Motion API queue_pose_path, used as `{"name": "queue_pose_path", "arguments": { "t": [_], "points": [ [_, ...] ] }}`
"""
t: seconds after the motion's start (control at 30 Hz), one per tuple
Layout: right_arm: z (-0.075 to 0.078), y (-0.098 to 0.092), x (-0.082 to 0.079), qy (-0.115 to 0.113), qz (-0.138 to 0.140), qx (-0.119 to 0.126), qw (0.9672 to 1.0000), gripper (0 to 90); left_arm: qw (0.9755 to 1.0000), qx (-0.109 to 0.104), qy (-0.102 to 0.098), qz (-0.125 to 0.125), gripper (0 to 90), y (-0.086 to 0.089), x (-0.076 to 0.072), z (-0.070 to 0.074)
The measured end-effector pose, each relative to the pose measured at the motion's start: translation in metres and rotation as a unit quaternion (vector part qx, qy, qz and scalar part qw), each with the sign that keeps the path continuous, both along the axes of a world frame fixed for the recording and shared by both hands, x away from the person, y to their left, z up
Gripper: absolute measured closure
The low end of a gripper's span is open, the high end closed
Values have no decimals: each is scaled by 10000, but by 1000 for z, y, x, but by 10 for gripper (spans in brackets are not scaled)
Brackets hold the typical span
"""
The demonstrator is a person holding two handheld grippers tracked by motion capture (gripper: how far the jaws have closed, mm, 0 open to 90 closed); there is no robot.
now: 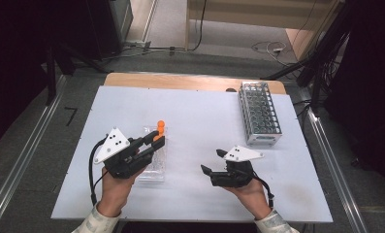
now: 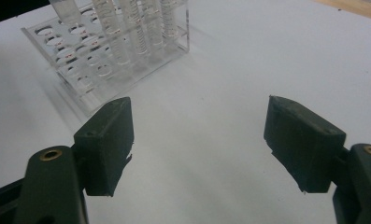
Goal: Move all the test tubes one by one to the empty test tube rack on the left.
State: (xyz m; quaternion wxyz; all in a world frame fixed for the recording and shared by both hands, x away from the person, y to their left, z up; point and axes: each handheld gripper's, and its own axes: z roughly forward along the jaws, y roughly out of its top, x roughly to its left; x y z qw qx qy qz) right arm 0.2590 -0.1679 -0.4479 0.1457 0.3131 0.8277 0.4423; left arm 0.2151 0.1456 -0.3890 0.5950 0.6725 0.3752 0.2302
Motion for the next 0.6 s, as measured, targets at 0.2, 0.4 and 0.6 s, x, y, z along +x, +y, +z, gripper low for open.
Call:
{"name": "queue_pose_path", "arguments": {
  "t": [0.2, 0.4, 0.6],
  "points": [
    [0, -4, 0, -8, -27, -7, 10000, 227, 9999, 82, 29, 106, 695, 3, 2, -7],
    [0, -6, 0, -8, -56, 5, 10000, 229, 9996, 203, 56, 181, 694, 1, 4, -14],
    [0, -6, -1, -27, -55, -5, 10000, 231, 9992, 247, 100, 295, 693, 1, 5, -22]
  ]
}}
